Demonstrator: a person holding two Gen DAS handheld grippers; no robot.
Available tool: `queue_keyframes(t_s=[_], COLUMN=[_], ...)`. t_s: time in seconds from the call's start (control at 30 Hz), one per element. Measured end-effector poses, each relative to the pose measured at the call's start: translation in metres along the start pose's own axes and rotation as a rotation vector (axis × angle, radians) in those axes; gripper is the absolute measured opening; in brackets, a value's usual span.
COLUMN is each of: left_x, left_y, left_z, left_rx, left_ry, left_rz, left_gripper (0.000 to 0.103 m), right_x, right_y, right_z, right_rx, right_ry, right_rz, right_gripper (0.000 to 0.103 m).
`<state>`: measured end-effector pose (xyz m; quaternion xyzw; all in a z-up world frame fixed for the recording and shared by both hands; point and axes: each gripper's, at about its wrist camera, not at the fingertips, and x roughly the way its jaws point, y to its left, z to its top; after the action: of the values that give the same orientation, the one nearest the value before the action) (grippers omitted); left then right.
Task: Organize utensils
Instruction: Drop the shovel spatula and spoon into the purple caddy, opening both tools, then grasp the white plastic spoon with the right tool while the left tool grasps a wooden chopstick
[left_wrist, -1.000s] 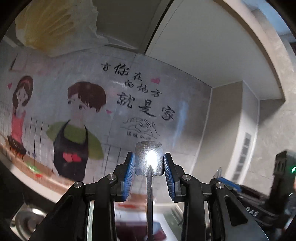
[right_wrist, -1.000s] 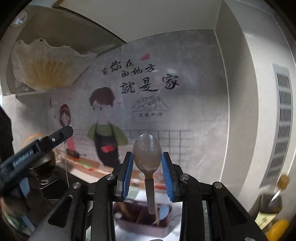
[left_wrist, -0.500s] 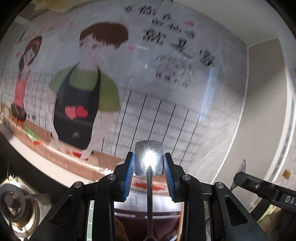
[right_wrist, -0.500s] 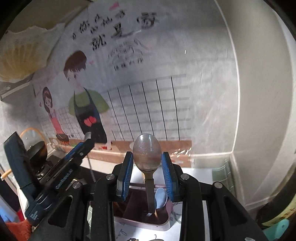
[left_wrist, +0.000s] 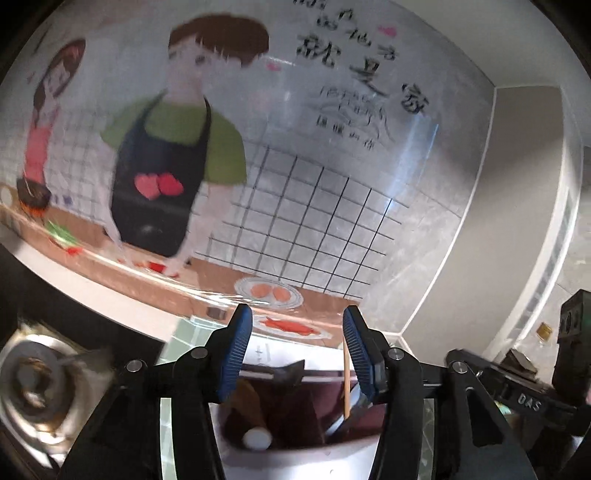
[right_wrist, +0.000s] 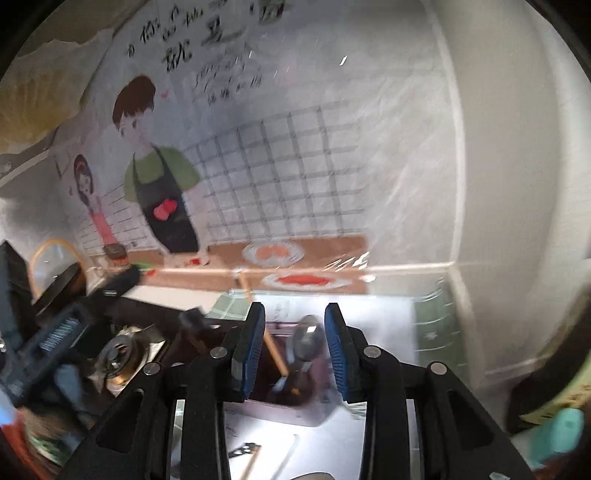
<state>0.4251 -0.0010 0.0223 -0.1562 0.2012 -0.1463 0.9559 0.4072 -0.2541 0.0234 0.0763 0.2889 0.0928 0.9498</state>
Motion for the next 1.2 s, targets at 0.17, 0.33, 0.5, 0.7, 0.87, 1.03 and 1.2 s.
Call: queue_keyframes(t_s=[0.17,0.33,0.5,0.7,0.87,1.03,1.2], left_x=[-0.039,-0.063,-0.08,-0.096,-0.107,-0.107,-0.094], left_y=[0.012,0.036,0.055,0.061,0.056,0.052,0.047], left_z=[-0.02,-0.066,-0.103,-0.13,-0.145,-0.15,-0.163], left_rx=[0.054,0.042,0.003,0.008,0.033,0.052,0.054], left_ry=[0.122,0.236,0.306,0.381,0.421,0.456,0.542], left_rz=[0.024,0.118,0.196,0.234,0.242,0.241,0.221], left_gripper=[0.056,0.056,0.058,0.061,0.063,0.068,0.074], right_x=[-0.023,-0.007,0.025,0.055,0.075,0.081,0.07], right_y=[0.005,0.015,0.028,0.04,0.046,0.048,0.039], right_z=[-0.03,-0.089,-0.134,-0.153,-0.158,-0.161,-0.16], right_rx=[-0.057,-0.064,-0.027,-0.028,-0.021,-0.049,-0.026], right_ry=[0.047,0.215,0.372,0.436,0.459,0.464,0.463], right_rz=[-0.092,-0.087,-0.08,-0.095,-0.108,-0.157,-0.127], right_gripper=[0.034,0.034,0.034,0.033,0.021,0.012,0.008])
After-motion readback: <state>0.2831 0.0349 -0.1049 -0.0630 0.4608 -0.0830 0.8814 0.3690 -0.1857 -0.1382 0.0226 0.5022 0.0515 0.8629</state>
